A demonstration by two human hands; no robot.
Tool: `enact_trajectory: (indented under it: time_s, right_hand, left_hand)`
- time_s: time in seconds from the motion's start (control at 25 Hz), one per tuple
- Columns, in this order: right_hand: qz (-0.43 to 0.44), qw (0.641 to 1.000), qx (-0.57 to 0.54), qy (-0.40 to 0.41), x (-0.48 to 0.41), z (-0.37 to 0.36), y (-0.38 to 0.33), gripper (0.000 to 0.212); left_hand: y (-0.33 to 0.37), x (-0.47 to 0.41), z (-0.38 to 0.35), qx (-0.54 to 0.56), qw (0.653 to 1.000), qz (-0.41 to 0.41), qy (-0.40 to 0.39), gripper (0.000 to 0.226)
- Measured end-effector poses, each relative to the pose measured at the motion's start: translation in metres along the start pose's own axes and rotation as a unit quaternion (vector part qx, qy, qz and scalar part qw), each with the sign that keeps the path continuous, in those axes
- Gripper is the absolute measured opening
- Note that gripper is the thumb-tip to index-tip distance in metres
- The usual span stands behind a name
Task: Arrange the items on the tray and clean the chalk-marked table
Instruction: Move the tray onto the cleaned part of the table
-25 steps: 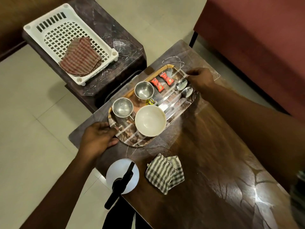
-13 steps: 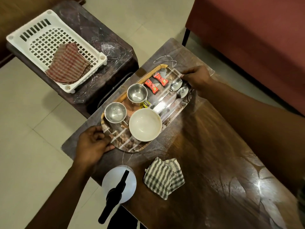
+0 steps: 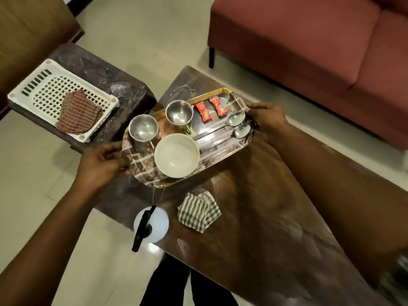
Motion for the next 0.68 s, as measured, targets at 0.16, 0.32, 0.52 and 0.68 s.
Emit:
enact_trajectory:
  time_s: [0.16,0.32,0.52,0.68]
  right_hand:
    - [-0.035,0.990,-0.123,0.059,0.072,0.084,-0.004,0.012]
    - [-0.036,0.973,-0.189,0.128,0.156,0.178,-0.014,0.016]
    - [-0.026,0.954,-0.233,0.188,0.242,0.271,-0.014,0.017]
    - [-0.010,0.947,-0.240,0.215,0.284,0.343,0.001,0.016]
  left_hand:
    - [0.073,0.049,-0.019,-0.018,0.998,-0.038,-0.035,0.041]
    - [0.132,0.105,-0.050,-0.027,0.994,-0.052,-0.088,0.038]
    - [0.175,0.165,-0.112,-0.054,0.986,-0.087,-0.131,0.041]
    - [0.191,0.211,-0.167,-0.078,0.978,-0.107,-0.159,0.028]
Point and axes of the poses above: each hand's wrist, its own x-axis away from the middle knuckle, its own z-axis out of the back of the hand, y = z × x, the point moved 1 cm from there along -x, towards the middle knuckle, and after that the axes turned 7 degrees about z, right-handed, at the moved point
